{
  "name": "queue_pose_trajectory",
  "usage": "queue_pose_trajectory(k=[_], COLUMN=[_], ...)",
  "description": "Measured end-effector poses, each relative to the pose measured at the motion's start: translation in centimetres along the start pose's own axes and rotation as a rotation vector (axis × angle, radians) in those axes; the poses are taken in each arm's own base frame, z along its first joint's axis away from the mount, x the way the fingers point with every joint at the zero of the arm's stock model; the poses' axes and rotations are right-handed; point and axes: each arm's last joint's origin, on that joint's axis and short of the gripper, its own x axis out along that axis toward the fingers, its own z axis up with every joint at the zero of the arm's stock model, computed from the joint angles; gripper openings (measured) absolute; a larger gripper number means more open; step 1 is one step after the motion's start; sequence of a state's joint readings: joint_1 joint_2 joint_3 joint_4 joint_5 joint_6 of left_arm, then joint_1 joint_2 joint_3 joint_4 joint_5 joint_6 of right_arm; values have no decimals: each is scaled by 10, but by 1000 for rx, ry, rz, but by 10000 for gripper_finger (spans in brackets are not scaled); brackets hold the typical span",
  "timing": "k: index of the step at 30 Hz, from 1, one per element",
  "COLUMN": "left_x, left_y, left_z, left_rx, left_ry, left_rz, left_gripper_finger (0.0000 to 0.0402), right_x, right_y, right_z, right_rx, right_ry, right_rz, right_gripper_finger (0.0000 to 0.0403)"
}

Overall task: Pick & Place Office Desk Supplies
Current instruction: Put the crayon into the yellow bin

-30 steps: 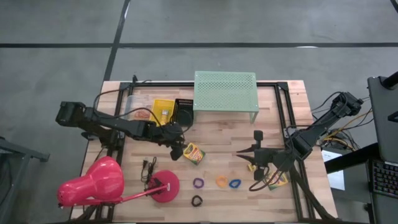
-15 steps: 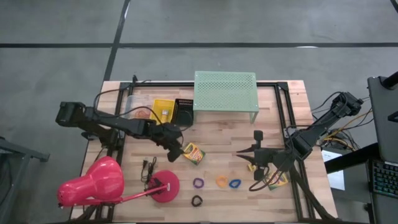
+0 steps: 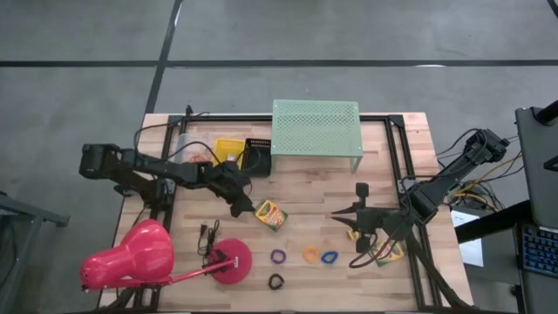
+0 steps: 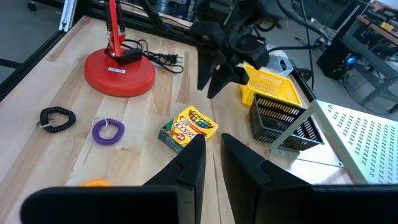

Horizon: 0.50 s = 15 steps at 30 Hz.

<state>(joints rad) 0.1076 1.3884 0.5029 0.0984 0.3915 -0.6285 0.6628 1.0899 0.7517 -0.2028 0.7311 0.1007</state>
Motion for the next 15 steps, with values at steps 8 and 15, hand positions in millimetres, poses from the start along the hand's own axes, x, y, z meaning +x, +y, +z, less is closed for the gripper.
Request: queue_pose_trajectory(k=[8, 15], left_x=[-2, 2], left_y=[11, 17], left_z=[-2, -6], left_rx=[-31, -93], left_ry=[13, 44], left_rz=[16, 65], left_gripper_finger=[207, 207], right_x=[0, 0], right_y=[0, 0], right_z=[0, 0], right_rx=[0, 0], right_ry=[0, 0], right_rz=[0, 0], right_gripper_finger=[47, 47])
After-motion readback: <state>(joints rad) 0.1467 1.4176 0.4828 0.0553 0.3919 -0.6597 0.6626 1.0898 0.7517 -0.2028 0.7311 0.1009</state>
